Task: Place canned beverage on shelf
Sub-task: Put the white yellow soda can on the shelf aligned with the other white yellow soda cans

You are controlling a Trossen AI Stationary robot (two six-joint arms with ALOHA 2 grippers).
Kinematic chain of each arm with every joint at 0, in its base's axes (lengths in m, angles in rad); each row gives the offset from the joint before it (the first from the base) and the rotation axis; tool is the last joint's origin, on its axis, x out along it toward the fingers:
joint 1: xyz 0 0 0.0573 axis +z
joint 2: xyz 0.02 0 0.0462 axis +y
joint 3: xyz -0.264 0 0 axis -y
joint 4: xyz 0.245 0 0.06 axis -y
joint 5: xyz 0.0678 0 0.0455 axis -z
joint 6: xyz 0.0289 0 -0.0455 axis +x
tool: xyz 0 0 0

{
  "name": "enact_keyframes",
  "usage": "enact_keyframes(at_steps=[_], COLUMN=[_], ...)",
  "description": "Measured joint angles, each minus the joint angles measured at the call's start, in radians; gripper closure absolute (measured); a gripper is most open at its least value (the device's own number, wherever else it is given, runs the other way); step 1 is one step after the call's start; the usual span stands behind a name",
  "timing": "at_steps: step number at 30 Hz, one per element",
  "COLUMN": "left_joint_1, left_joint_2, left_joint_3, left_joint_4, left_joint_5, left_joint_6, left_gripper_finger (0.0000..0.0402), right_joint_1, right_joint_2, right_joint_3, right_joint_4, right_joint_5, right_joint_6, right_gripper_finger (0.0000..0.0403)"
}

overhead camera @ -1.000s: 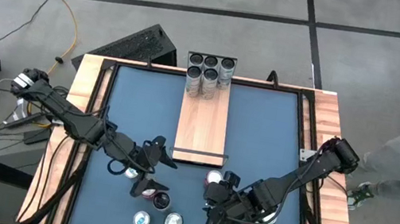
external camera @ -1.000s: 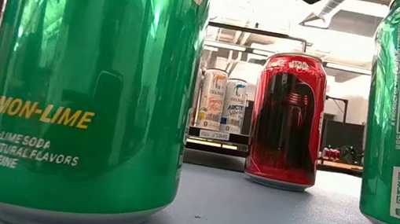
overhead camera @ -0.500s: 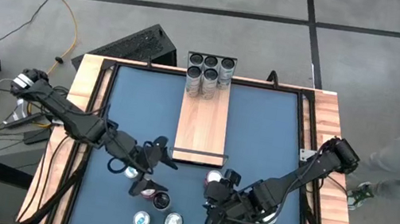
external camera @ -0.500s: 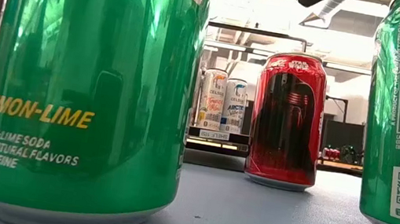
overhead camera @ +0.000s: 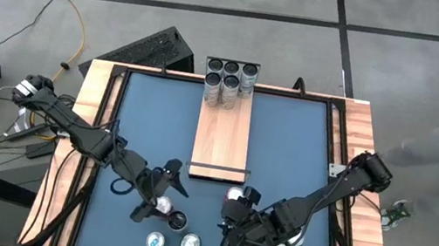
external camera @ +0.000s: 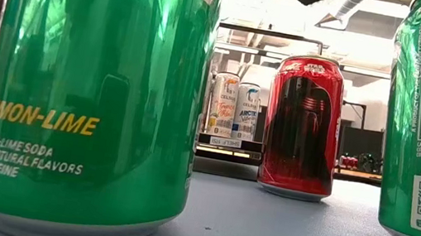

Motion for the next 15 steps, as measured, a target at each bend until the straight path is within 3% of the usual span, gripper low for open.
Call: enact_keyframes(at_steps=[10, 15], left_joint_1=[-0.008, -0.008], left_joint_2=[0.103, 0.100], left_joint_3=[0.001, 0.001], left_joint_4=[0.039, 0.041], left_joint_5=[0.151, 0.109], left_joint_6=[-0.050, 0.043], left_gripper_finger=[0.0070, 0.0070], right_joint_1=[0.002, 0.009], right_joint_2=[0.070, 0.070], right_joint_3=[0.001, 0.002], right_joint_4=[0.138, 0.142], right_joint_5=[-0.034, -0.045], right_joint_6=[0.008, 0.007], right_gripper_finger=[0.0147, 0.0147])
